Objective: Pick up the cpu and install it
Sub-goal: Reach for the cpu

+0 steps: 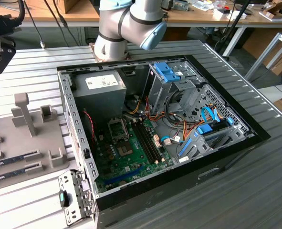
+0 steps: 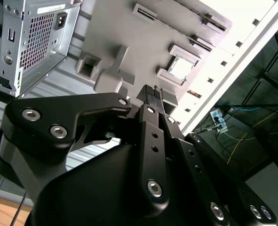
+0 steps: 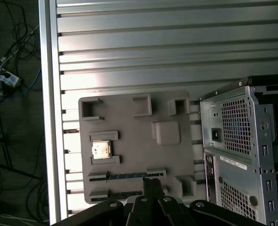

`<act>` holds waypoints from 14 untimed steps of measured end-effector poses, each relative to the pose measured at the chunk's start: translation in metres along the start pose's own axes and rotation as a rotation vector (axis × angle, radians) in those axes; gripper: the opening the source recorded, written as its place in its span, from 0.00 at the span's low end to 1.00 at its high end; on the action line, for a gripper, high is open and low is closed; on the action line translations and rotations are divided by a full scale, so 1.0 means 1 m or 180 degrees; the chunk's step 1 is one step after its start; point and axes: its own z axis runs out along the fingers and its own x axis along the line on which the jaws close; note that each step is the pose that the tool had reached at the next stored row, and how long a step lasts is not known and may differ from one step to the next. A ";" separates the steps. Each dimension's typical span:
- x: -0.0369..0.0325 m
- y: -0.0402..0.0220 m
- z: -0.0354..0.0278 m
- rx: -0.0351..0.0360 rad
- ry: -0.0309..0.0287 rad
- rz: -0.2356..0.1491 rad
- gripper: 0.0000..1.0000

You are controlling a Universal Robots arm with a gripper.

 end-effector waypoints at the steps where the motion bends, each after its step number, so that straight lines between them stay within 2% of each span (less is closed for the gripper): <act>1: 0.0009 -0.0001 0.0000 0.0000 0.0000 0.0000 0.11; 14: 0.0089 -0.0007 -0.0002 0.0000 0.0000 0.0000 0.11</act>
